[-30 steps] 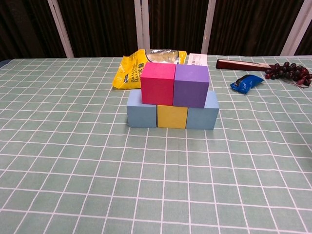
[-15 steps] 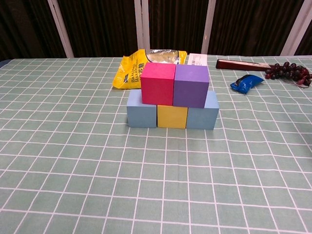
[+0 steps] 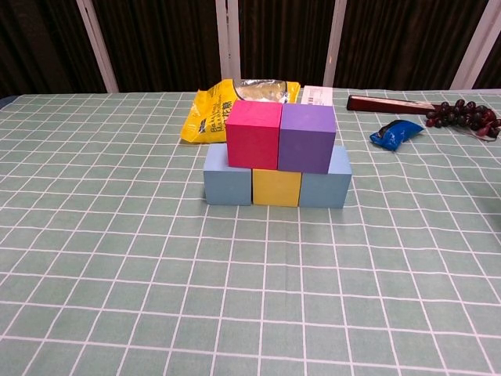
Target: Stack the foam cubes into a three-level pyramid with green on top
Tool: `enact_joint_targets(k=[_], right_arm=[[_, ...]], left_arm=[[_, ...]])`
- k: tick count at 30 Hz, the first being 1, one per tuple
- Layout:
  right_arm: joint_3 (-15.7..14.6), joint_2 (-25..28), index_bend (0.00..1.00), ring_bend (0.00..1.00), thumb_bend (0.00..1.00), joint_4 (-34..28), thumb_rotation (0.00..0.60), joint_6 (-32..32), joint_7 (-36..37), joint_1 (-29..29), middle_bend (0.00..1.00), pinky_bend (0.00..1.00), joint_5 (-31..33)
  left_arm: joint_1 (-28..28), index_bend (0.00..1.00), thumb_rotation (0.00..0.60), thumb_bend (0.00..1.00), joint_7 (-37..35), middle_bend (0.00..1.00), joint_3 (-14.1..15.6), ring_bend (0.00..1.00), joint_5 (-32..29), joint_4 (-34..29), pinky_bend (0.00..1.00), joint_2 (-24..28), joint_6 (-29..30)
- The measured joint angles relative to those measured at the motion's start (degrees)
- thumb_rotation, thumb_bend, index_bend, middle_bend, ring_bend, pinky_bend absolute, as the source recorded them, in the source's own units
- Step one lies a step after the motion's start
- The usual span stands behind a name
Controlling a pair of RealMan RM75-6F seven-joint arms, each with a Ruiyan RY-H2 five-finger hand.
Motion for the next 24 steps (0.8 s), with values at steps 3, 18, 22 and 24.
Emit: enact_joint_targets(k=[3,18,22,24], right_arm=[[0.71,-1.64,0.00,0.00,0.21,3.08,0.600,-0.86,-1.42,1.38,0.00,0.00,2.56],[1.77,-2.71,0.00,0.00,0.21,10.32,0.600,-3.77,-4.54,3.95,0.00,0.00,10.32],[1.47,-2.17,0.00,0.00,0.21,10.49,0.600,-4.29,-5.20,4.03,0.00,0.00,11.85],[1.42,-2.12,0.00,0.00,0.21,10.84,0.600,-4.41,-5.44,4.17,0.00,0.00,12.41]], left_arm=[[0.69,0.00,0.600,0.13,-0.10,0.06,-0.97,0.02,-0.08,0.03,0.00,0.15,-0.79],[2.95,0.00,0.600,0.13,1.15,0.06,-3.61,0.02,1.30,-0.31,0.00,-0.09,-3.16],[3.30,0.00,0.600,0.13,1.36,0.06,-4.12,0.02,1.46,-0.39,0.00,-0.17,-3.90],[3.52,0.00,0.600,0.13,1.49,0.06,-4.43,0.02,1.72,-0.42,0.00,-0.22,-4.18]])
